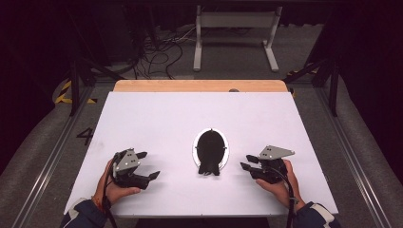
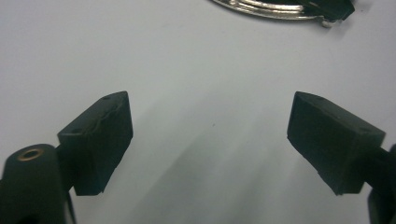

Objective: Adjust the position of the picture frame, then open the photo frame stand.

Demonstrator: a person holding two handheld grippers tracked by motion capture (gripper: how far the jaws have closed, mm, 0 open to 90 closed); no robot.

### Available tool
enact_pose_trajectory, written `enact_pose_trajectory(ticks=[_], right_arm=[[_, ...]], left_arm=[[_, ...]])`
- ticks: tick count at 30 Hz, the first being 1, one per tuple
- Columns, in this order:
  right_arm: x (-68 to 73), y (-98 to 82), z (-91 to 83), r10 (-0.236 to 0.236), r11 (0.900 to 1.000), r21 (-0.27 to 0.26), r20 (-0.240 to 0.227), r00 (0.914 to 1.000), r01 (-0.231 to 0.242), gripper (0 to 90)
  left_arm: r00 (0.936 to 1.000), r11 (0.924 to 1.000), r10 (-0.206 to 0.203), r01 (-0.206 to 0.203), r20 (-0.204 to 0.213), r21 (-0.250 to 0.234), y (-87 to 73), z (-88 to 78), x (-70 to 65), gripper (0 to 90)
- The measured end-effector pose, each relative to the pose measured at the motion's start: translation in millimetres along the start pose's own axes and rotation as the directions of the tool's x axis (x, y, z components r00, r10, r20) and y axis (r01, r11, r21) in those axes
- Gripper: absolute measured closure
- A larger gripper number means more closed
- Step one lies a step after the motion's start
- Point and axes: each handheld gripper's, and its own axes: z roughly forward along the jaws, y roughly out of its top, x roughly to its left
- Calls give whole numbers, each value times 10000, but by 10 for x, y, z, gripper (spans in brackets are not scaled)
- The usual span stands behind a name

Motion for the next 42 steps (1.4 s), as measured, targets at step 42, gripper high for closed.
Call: enact_pose_trajectory(ticks=[42], right_arm=[[589,288,495,-685,9690,2257,-1450,9871,1005,697]], left_arm=[[9957,9960,-892,893,-260,47,-129,-138,2,94]])
